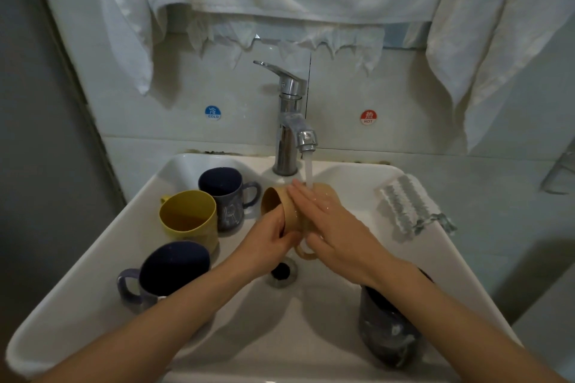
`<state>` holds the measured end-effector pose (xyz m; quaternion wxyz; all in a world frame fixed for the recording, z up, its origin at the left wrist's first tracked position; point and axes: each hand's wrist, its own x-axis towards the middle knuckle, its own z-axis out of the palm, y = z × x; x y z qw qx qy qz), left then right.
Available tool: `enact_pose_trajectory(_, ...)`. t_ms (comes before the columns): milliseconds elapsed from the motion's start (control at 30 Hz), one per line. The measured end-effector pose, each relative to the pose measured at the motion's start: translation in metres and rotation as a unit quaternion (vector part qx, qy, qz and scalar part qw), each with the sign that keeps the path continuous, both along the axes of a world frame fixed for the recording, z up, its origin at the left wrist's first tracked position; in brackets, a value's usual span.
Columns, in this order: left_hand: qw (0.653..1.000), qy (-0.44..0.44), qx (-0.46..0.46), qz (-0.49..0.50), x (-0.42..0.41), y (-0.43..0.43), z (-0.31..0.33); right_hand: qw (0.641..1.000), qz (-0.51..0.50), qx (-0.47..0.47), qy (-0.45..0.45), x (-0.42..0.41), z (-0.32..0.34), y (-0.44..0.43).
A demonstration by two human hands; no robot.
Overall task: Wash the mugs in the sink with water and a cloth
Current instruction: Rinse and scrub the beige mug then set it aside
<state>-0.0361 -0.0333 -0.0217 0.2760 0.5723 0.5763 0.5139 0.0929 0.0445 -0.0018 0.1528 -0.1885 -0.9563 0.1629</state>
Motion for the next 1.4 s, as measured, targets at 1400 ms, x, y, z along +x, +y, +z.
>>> enact_pose_trajectory(1400, 0.988, -0.143, -0.052, 0.030, -0.008, -0.001, 0.003, 0.996, 0.022, 0.055, -0.068, 0.001, 0.001, -0.010)
